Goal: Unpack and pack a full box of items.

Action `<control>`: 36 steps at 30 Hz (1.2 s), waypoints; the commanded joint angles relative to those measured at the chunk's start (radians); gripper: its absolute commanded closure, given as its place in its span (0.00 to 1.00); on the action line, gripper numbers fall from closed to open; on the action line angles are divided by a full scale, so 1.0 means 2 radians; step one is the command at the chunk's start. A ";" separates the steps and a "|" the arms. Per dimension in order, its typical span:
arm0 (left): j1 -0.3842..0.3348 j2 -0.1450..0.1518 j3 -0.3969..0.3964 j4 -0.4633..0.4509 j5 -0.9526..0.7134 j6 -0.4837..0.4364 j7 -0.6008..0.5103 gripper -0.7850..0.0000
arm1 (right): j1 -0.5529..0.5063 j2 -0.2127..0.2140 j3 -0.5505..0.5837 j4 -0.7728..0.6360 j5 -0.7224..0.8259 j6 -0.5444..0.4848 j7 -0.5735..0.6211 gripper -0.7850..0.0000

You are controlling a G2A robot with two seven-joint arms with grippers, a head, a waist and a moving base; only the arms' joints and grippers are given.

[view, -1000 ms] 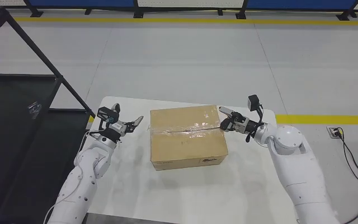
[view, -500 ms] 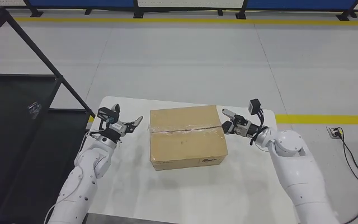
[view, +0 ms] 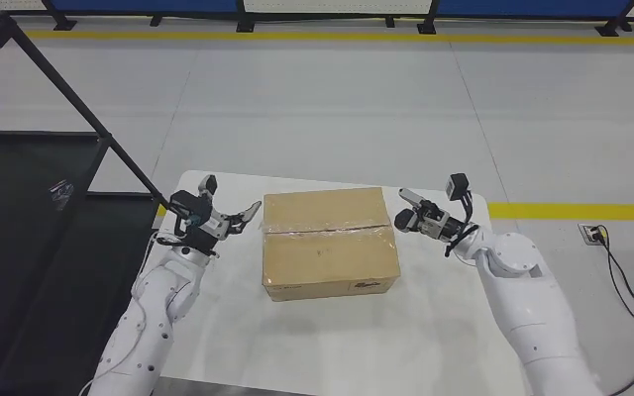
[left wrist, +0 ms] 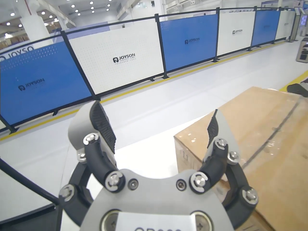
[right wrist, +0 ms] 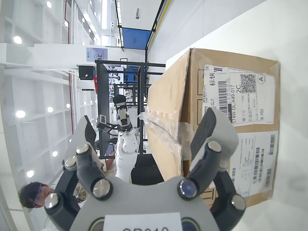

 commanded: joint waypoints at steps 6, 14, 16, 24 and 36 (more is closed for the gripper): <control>0.011 -0.001 0.016 -0.022 0.014 -0.013 -0.056 0.00 | -0.001 -0.001 -0.007 -0.002 0.007 -0.017 -0.010 0.00; 0.000 -0.004 0.020 0.030 -0.006 -0.012 -0.066 0.00 | 0.003 -0.002 -0.019 -0.005 0.011 -0.031 -0.009 0.00; 0.000 -0.005 0.017 0.041 -0.015 -0.009 -0.065 0.00 | 0.005 -0.002 -0.023 -0.003 0.010 -0.031 -0.008 0.00; 0.007 -0.006 0.007 0.062 -0.032 0.007 -0.059 0.00 | 0.016 -0.003 -0.034 0.008 0.011 -0.030 -0.005 0.00; 0.011 -0.007 -0.004 0.071 -0.051 0.020 -0.063 0.00 | 0.018 -0.001 -0.040 0.011 0.015 -0.035 -0.005 0.00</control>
